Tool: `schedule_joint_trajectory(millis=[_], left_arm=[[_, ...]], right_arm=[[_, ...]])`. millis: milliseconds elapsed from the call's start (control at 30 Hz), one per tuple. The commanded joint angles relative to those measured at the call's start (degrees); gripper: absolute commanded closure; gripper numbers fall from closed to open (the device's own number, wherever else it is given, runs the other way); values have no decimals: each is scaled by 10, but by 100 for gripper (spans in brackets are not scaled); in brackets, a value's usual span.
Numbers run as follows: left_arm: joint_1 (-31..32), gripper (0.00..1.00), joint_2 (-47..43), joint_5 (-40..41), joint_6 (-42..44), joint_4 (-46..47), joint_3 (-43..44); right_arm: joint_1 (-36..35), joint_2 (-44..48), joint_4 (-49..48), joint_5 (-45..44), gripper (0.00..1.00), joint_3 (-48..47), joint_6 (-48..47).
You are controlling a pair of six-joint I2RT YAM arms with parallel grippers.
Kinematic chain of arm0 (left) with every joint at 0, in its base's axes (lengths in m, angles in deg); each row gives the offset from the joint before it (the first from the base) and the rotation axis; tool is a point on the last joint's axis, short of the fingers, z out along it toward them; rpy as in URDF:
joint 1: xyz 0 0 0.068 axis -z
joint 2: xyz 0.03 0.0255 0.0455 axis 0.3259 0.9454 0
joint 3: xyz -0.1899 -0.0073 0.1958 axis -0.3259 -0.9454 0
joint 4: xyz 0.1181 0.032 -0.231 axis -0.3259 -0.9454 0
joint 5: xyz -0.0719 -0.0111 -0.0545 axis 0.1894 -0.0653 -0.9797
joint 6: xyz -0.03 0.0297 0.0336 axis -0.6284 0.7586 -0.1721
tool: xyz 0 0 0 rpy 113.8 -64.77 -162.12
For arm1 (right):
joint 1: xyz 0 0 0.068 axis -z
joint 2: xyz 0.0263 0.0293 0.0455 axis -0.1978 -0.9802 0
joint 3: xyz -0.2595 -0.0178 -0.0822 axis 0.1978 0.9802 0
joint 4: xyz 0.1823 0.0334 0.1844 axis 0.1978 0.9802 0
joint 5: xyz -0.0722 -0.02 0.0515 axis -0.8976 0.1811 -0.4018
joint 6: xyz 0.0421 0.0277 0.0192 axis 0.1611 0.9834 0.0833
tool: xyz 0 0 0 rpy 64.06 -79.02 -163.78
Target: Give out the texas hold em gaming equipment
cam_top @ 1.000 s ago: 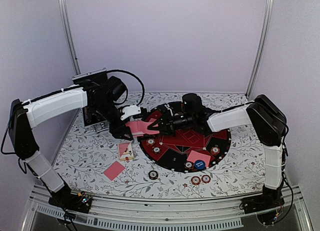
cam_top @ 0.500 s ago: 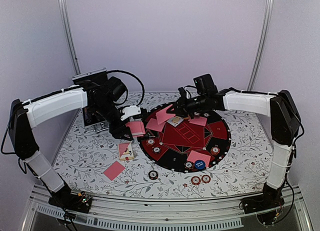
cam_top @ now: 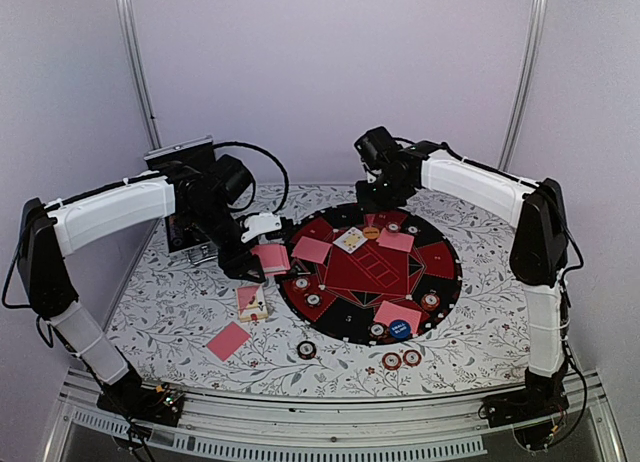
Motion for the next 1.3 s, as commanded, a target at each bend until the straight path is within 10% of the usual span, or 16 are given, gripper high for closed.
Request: schedule_joint_trajectory(millis=[0,500,1267], left_arm=[[-3,100,-18,-6,-1,6,6],[-5,100,-16,-6,-1,2,10],[-5,100,-9,-6,0,0,21]], right_arm=[[-42,-66,85,-203,100,-55,-76],[-104,-172,51,-392,100,-75,-184],[-129,-236,31,-271,94,-73,-167]])
